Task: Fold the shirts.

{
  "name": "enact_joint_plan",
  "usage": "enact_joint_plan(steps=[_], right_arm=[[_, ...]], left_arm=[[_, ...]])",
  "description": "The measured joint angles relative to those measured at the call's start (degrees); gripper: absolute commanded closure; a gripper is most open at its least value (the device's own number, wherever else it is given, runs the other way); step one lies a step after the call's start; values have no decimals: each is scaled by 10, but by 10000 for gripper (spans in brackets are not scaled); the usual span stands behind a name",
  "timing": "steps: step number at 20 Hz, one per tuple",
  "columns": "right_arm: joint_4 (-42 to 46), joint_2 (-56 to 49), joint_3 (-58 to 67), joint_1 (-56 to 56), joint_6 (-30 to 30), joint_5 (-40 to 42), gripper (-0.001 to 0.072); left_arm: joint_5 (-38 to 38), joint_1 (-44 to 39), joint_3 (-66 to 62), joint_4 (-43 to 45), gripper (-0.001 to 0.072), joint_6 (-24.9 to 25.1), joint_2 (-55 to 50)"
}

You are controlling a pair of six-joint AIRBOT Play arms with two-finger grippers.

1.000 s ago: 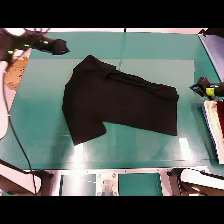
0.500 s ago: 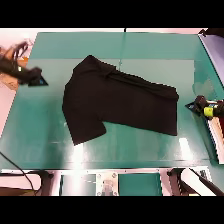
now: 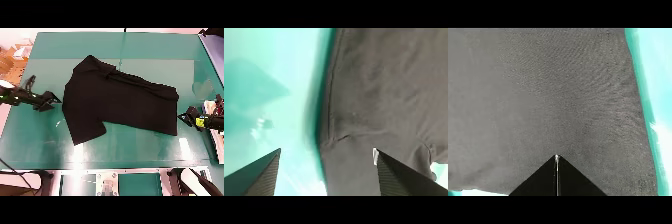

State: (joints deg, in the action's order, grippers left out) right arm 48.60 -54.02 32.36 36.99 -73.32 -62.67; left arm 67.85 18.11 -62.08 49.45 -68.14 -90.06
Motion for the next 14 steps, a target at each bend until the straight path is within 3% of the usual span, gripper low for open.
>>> enact_joint_plan(steps=[5, 6, 7, 8, 10, 14], right_arm=[[0, 1, -3, 0, 0, 4, 695], [0, 1, -3, 0, 0, 4, 695], [0, 1, -4, 0, 0, 3, 694], [0, 1, -4, 0, 0, 0, 694], [0, 1, -3, 1, 0, -7, 611], [28, 1, 3, 31, -23, -24, 473]], left_arm=[[-18, -40, 10, -47, 45, 27, -39], [-26, -44, 10, -52, 122, 30, -42], [-36, -47, 11, -52, 329, 34, -45], [-47, -49, 12, -47, 482, 38, -49], [-57, -51, 13, -39, 686, 51, -52], [-39, -53, 14, -37, 686, 74, -54]])
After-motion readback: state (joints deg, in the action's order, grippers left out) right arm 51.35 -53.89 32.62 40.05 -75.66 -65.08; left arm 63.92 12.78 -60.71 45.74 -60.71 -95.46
